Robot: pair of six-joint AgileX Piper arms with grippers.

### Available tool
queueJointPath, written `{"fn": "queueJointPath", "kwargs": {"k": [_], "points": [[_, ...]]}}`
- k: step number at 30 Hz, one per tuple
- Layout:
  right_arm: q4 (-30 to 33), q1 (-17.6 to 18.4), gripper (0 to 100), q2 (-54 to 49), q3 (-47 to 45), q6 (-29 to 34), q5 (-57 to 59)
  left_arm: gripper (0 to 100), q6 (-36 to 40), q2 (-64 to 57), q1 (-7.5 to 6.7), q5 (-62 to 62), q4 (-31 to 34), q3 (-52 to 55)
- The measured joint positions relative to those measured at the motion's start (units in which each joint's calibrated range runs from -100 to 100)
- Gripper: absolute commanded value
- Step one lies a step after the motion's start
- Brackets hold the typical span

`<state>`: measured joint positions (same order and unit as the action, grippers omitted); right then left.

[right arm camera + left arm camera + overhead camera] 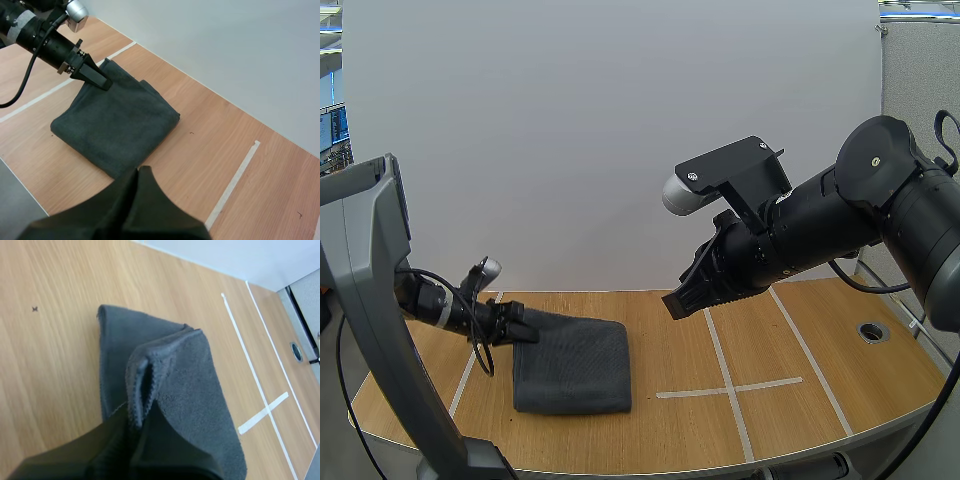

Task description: Fold the towel

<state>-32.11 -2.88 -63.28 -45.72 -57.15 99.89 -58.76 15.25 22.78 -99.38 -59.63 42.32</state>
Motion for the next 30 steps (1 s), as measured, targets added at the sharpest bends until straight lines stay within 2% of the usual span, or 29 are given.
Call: {"fn": "queueJointPath", "kwargs": {"k": [4, 12, 15, 22, 30], "points": [[0.0, 0.0, 0, 0.0, 0.0, 0.0, 0.0, 0, 1.37, -1.35, -0.77, 0.0, -0.44, -0.13], [0.49, 0.0, 0, 0.0, 0.0, 0.0, 0.0, 0, 4.78, -1.33, -6.75, 0.31, -0.75, -3.5], [0.77, 0.0, 0, 0.0, 0.0, 0.0, 0.0, 0, 5.86, -1.33, -8.22, 0.31, -1.92, -5.01], [1.81, 0.0, 0, 0.0, 0.0, 0.0, 0.0, 0, 7.63, -1.21, -9.31, 0.13, -2.39, -7.35], [1.81, 0.0, 0, 0.0, 0.0, 0.0, 0.0, 0, 8.13, 6.79, -9.31, 0.3, -2.52, -7.5]]}}
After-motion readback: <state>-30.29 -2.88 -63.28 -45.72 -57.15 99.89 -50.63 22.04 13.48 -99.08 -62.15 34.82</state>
